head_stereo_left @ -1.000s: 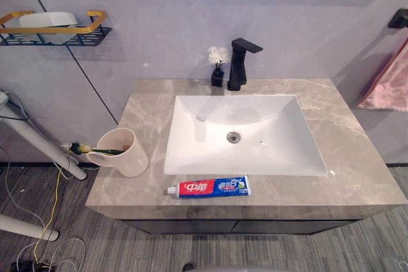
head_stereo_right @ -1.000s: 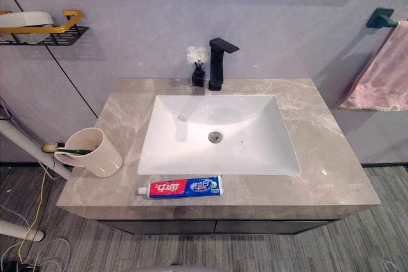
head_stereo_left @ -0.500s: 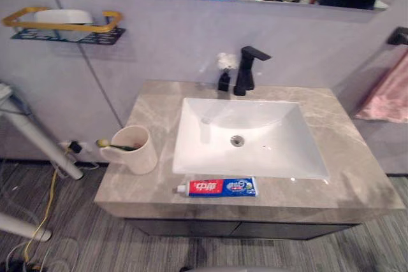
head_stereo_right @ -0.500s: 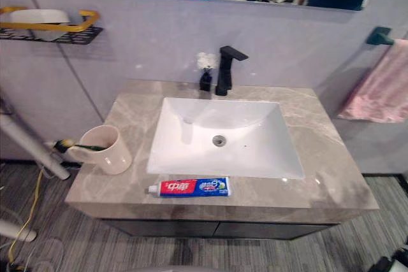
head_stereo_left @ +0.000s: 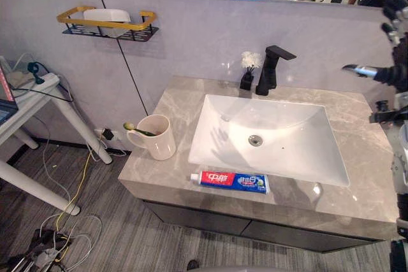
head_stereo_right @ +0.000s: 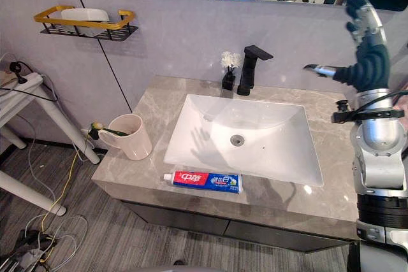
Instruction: Organize washtable
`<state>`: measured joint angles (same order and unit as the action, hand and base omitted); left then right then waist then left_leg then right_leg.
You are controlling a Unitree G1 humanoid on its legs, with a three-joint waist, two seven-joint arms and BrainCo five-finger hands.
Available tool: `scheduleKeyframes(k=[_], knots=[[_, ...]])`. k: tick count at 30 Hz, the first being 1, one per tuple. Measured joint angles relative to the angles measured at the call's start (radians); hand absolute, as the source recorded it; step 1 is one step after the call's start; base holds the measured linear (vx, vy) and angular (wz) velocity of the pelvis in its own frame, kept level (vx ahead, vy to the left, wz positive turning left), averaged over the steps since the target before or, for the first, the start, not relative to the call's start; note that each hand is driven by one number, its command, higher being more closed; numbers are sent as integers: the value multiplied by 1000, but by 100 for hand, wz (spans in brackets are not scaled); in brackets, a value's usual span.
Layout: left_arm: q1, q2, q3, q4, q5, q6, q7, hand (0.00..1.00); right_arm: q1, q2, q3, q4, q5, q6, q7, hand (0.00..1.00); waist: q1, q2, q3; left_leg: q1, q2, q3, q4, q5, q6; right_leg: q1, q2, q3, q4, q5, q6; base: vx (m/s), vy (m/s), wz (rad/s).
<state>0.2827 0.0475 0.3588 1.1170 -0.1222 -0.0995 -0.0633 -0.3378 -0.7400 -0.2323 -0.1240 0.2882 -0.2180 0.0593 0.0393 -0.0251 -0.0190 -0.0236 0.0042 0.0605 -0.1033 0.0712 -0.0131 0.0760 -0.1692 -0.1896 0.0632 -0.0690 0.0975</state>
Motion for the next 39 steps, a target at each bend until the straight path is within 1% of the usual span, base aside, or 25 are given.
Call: scheduleKeyframes(k=[2,7,9,10,11,14,16,18,19,20,22,24,25,28,32,35,39], knots=[[-1,1,-11,-8,13,-1,0,0,2,0,41,-32,54,-3,53,0,3,1,2,-8,5,-15,0,8,-7,-1,7,-4,0,0,0,-54,-37,21],[-5,8,-17,-8,18,-9,-20,0,48,0,125,-98,109,-3,134,0,9,-6,6,-38,15,-37,0,28,-25,-9,20,-28,-16,-5,4,-66,-39,13],[-14,20,-15,-8,18,-18,-24,0,91,0,149,-109,136,-3,166,0,15,-26,19,-47,9,-36,-1,41,-32,-11,15,-29,-27,-39,15,-110,-61,1],[-17,22,-15,-8,18,-20,-24,0,105,0,158,-109,138,-1,167,0,16,-28,20,-50,12,-38,-1,44,-34,-13,18,-29,-26,-43,14,-104,-63,8],[-18,24,-16,-7,18,-20,-25,0,140,0,177,-109,142,4,179,0,20,-38,26,-52,14,-45,-1,50,-38,-16,26,-30,-21,-52,6,-92,-46,12],[-22,26,-16,-7,18,-20,-27,0,199,-1,220,-109,142,11,211,0,29,-42,25,-56,30,-51,-1,60,-44,-24,32,-31,-9,-61,2,-53,-33,5],[-22,29,-16,-7,17,-20,-31,0,232,0,245,-109,142,20,235,0,30,-47,25,-73,35,-59,-1,66,-47,-38,41,-34,-8,-59,4,-24,-36,4],[-25,35,-17,-7,17,-20,-38,0,252,0,250,-109,142,32,247,0,30,-57,27,-76,36,-59,-1,67,-46,-40,43,-34,-10,-54,9,16,-7,0],[-26,43,-18,-7,17,-21,-41,0,269,2,256,-109,141,33,250,0,31,-69,24,-79,35,-59,0,68,-45,-42,44,-34,-13,-52,10,41,-16,0],[-26,47,-22,-7,17,-21,-41,0,272,2,261,-109,140,33,250,0,31,-72,23,-79,35,-60,0,68,-44,-42,45,-35,-13,-51,10,49,-19,1],[-27,70,-51,-7,18,-23,-44,0,298,6,279,-107,132,33,251,0,31,-95,26,-86,31,-63,0,68,-45,-42,48,-42,-17,-50,11,47,-19,5],[-31,80,-56,-7,18,-23,-45,0,323,25,291,-104,120,42,253,0,30,-111,34,-88,28,-65,0,68,-44,-41,45,-48,-20,-49,12,28,-4,6],[-32,83,-58,-7,18,-23,-45,0,332,32,291,-103,112,46,253,0,30,-114,35,-90,26,-65,0,68,-44,-41,44,-50,-23,-48,14,19,7,4],[-37,93,-88,-6,18,-24,-45,0,350,38,316,-82,92,53,264,0,30,-117,42,-92,18,-67,0,67,-44,-38,38,-51,-30,-46,17,2,16,4],[-42,94,-93,-6,17,-24,-44,0,377,60,329,-70,57,54,270,0,32,-116,53,-92,15,-69,0,66,-43,-36,34,-53,-30,-46,17,-4,2,1],[-44,94,-97,-6,16,-24,-44,0,387,64,330,-53,52,56,270,0,32,-115,62,-92,13,-68,0,64,-45,-37,32,-52,-31,-46,17,0,0,0],[-52,104,-130,-7,15,-29,-45,0,406,66,363,-46,14,70,271,0,34,-117,83,-96,13,-69,0,62,-47,-40,32,-53,-32,-46,18,0,0,0]])
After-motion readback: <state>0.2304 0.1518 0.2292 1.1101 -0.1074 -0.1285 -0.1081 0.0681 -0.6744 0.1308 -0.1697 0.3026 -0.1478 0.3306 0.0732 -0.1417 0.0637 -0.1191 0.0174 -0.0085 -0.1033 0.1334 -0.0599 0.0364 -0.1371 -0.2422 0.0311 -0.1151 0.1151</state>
